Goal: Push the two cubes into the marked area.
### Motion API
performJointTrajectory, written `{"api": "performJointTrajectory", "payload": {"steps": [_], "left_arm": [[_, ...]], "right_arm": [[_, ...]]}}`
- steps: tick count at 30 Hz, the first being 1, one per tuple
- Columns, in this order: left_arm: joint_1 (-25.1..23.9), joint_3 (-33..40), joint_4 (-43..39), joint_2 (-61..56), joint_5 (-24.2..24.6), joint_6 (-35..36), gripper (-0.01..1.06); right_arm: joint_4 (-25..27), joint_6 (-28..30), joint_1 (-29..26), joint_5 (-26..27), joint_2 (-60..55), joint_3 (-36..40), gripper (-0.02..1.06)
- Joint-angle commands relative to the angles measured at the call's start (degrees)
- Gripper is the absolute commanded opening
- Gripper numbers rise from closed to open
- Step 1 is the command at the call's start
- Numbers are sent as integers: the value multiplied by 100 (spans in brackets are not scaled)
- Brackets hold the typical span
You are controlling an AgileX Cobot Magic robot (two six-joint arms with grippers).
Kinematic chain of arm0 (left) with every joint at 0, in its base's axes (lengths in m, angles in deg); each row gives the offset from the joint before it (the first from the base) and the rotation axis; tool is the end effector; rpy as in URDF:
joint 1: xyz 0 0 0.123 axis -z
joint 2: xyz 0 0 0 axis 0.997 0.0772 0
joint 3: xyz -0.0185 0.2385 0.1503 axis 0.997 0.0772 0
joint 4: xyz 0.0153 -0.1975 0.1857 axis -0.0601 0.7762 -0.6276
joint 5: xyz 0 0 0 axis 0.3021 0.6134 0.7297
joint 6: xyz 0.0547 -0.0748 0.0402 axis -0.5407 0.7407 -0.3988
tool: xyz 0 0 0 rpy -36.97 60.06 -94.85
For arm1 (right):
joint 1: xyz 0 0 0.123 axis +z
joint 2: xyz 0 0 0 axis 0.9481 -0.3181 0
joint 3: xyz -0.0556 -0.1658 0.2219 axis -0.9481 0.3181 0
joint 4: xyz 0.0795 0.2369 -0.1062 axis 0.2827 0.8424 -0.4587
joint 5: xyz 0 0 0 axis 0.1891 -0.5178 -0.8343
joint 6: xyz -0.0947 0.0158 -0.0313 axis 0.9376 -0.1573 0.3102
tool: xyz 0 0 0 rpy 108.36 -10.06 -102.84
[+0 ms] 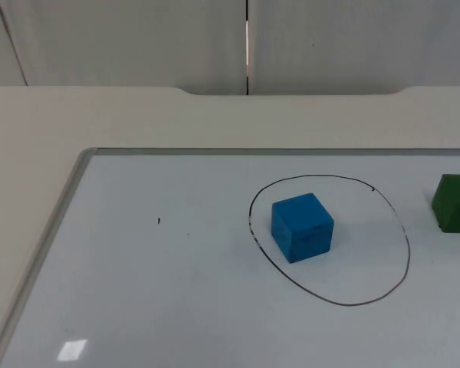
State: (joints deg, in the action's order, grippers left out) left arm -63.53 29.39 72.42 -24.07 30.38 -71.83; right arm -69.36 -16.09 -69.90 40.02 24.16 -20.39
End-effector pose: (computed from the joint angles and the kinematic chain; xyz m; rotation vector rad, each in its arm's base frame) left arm 0.0206 -0.0131 0.2821 0.3978 2.0290 -0.2968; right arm 0.0876 0.0030 0.2997 -0.0632 2.1314 0.0065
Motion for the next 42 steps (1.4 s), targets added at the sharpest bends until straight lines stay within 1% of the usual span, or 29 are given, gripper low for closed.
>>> {"api": "performJointTrajectory", "payload": {"steps": [1, 3, 4, 9, 11, 14, 16, 19, 20, 23, 25, 28, 32, 34, 35, 36, 39, 40, 42], "left_arm": [[-14, 21, -51, -21, 11, 0, 0], [-14, 41, -51, -21, 18, 0, 0], [-14, 41, -51, -21, 18, 0, 0], [-14, 33, -118, -21, 18, 0, 0], [-14, 33, -141, -21, 18, 0, 0], [-14, 43, -195, -21, 18, 0, 0], [-14, 43, -195, -21, 18, 0, 0], [-14, 43, -195, -21, 18, 0, 0], [-14, 43, -195, -21, 18, 0, 0], [-14, 43, -195, -21, 18, 0, 0], [-14, 43, -195, -21, 18, 0, 0], [-14, 43, -195, -21, 18, 0, 0], [-14, 43, -195, -21, 18, 0, 0], [-14, 43, -195, -21, 18, 0, 0], [-14, 43, -195, -21, 18, 0, 0], [-14, 43, -195, -21, 18, 0, 0], [-14, 43, -195, -21, 18, 0, 0], [-14, 43, -195, -21, 18, 0, 0], [-14, 43, -195, -21, 18, 0, 0]], "right_arm": [[-11, -11, -34, 257, -278, -33, 12], [-52, -11, -34, 321, -558, -91, 0], [-52, -11, -34, 321, -558, -91, 0], [-52, -11, -34, 259, -1617, -495, 0], [-22, -11, -34, 259, -1808, -571, 0], [-22, -152, -34, 271, -2464, -826, 0], [-22, -152, -34, 271, -2679, -916, 0], [-52, -152, -34, 423, -3330, -1143, 0], [-52, -152, -34, 423, -3330, -1143, 0], [-52, -152, -34, 614, -4078, -1439, 0], [-52, -152, -34, 651, -4185, -1484, 0], [-52, -152, -34, 891, -4866, -1753, 0], [-52, -158, -34, 979, -5368, -1922, 0], [-52, -158, -34, 1274, -5696, -1923, 0], [-52, -158, -34, 1274, -5696, -1923, 0], [-52, -158, -34, 1392, -5816, -1923, 0], [-52, -158, -34, 1859, -6141, -1923, 0], [-52, -158, -34, 1859, -6141, -1923, 0], [-52, -158, -34, 2132, -6342, -1923, 0]]}}
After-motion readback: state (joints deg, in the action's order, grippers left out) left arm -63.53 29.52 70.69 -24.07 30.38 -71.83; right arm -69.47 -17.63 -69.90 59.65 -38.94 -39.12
